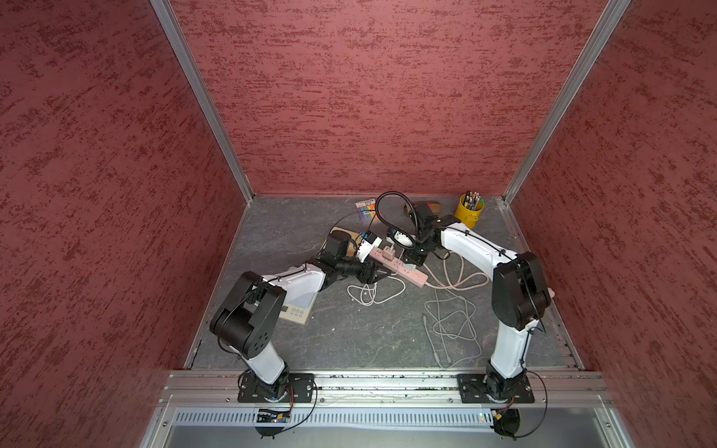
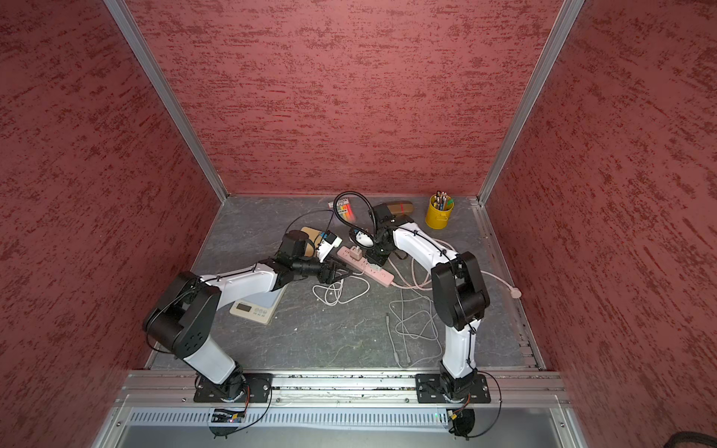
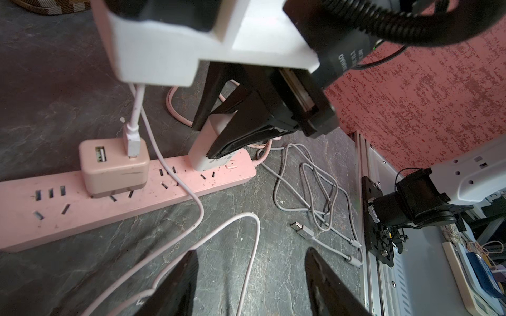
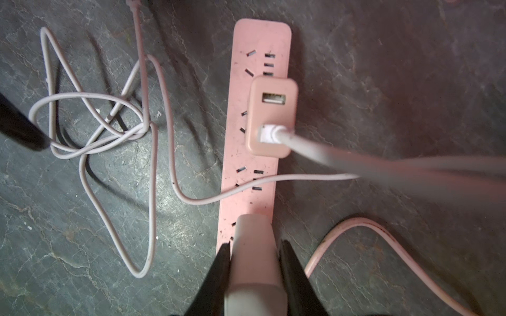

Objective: Charge the electronic scale
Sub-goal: Insert the plug into the socket.

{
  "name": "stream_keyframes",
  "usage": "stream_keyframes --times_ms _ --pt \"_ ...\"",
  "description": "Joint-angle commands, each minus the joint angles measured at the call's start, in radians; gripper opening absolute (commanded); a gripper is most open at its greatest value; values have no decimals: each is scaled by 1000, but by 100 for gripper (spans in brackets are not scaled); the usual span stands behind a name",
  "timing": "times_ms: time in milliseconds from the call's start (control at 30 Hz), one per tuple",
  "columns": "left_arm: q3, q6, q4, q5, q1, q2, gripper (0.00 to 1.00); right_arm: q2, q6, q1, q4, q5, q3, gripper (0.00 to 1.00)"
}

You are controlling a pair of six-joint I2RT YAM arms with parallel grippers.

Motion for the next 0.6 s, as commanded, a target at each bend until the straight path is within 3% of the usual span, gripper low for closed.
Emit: stream_keyframes --times_ms 0,233,567 --pt "10 22 -18 0 1 -11 63 14 28 2 20 19 -2 0" --pt "12 28 -30 0 1 -13 63 15 111 2 5 61 -34 0" --pt "4 29 -32 -1 1 -16 62 -3 216 32 105 63 -222 0"
